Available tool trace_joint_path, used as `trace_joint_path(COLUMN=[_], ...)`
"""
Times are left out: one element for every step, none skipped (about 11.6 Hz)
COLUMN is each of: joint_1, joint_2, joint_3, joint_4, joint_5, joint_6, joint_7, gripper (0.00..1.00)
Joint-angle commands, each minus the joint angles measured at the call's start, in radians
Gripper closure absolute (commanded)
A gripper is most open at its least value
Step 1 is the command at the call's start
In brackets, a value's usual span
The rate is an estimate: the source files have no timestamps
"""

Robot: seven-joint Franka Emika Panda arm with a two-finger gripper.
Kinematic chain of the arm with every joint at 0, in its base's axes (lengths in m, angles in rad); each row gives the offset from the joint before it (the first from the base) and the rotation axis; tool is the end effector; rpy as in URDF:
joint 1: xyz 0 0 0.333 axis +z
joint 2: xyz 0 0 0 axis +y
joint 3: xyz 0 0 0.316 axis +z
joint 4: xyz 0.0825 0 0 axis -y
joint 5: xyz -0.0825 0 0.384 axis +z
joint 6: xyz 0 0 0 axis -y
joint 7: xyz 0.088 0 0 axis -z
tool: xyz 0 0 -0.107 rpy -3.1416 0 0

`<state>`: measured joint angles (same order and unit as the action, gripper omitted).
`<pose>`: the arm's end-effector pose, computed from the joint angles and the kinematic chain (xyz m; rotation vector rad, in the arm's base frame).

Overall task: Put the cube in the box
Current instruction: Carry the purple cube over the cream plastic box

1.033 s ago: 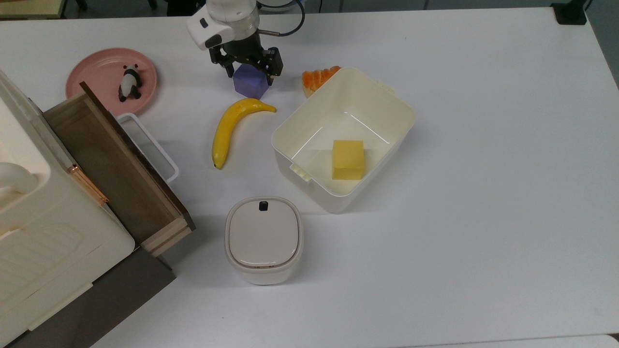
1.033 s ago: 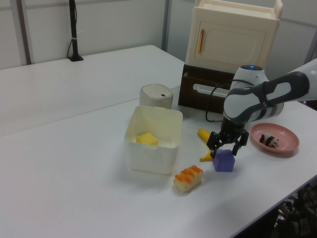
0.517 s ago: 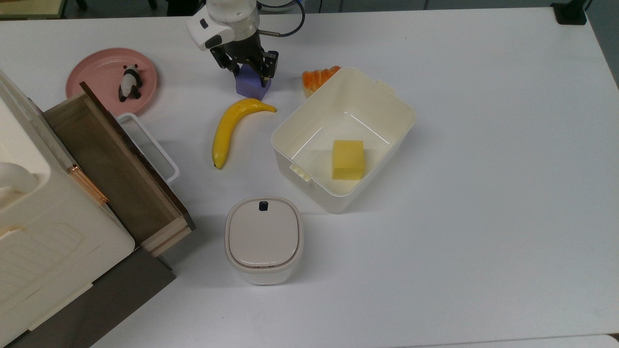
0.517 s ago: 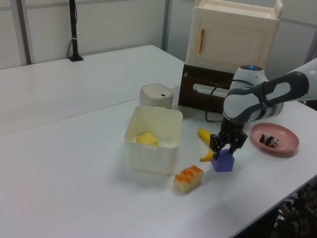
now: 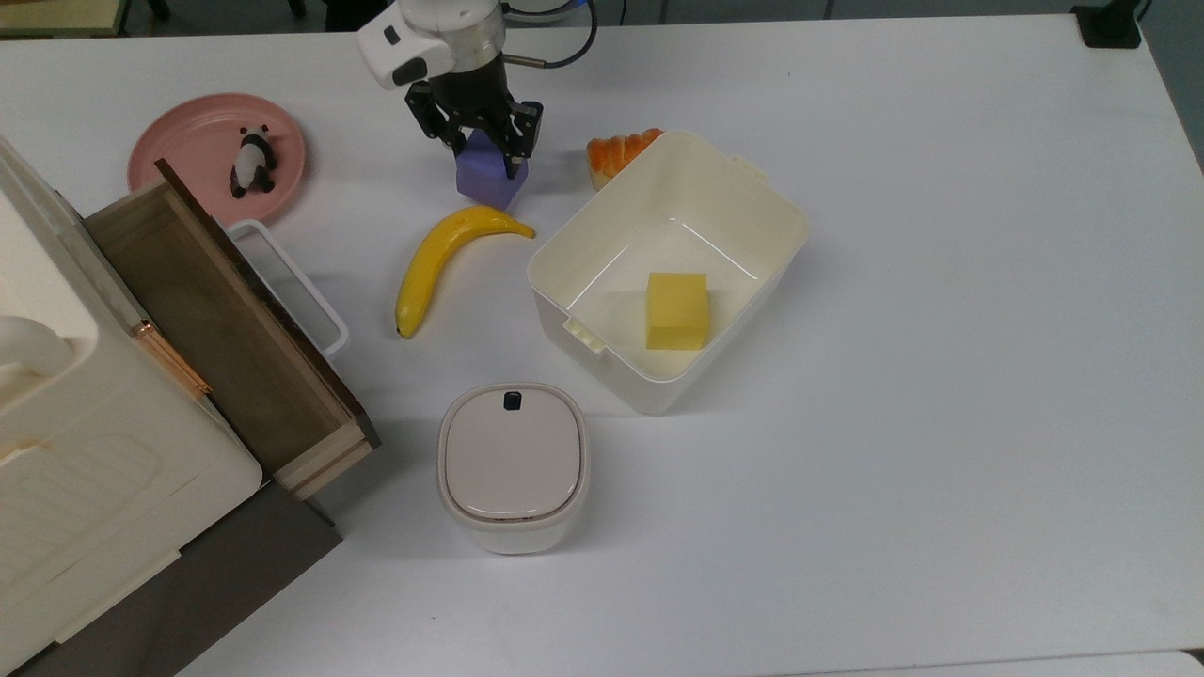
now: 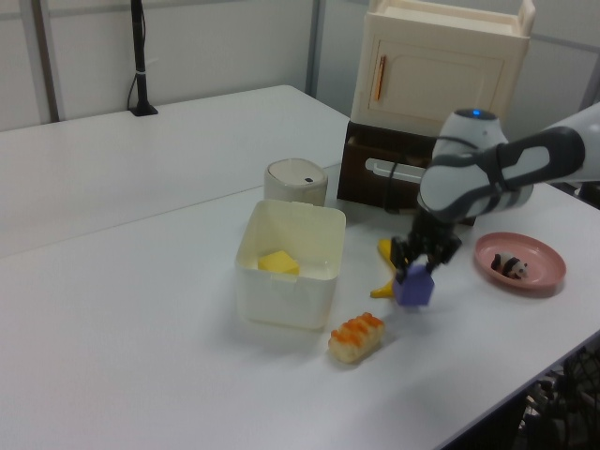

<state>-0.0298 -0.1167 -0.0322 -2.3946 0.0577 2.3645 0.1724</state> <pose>0.4867 -0.0295 0.3707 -3.0594 0.4214 -0.1294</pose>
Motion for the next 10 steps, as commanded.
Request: trace_joint_path(joint_1=[0.05, 0.051, 0.051, 0.06, 0.073, 0.086, 0.124, 0.136, 0.137, 0.14], joint_2=[-0.044, -0.041, -0.041, -0.037, -0.029, -0.012, 0.029, 0.063, 0.081, 0.081], joint_3=[0.03, 0.058, 0.07, 0.078, 0.08, 0.083, 0.081, 0.081, 0.081, 0.081], joint_4=[0.099, 0.15, 0.197, 0.236, 0.267, 0.296, 0.337, 0.371, 0.39, 0.391], joint_5=[0.024, 0.024, 0.024, 0.024, 0.024, 0.024, 0.022, 0.014, 0.013, 0.013], joint_6=[-0.002, -0.002, -0.002, -0.001, 0.004, 0.005, 0.004, 0.004, 0.002, 0.002], joint_7=[0.12, 0.16, 0.201, 0.231, 0.251, 0.263, 0.288, 0.315, 0.317, 0.321], gripper=[0.56, 0.55, 0.56, 0.55, 0.55, 0.54, 0.52, 0.52, 0.46, 0.0])
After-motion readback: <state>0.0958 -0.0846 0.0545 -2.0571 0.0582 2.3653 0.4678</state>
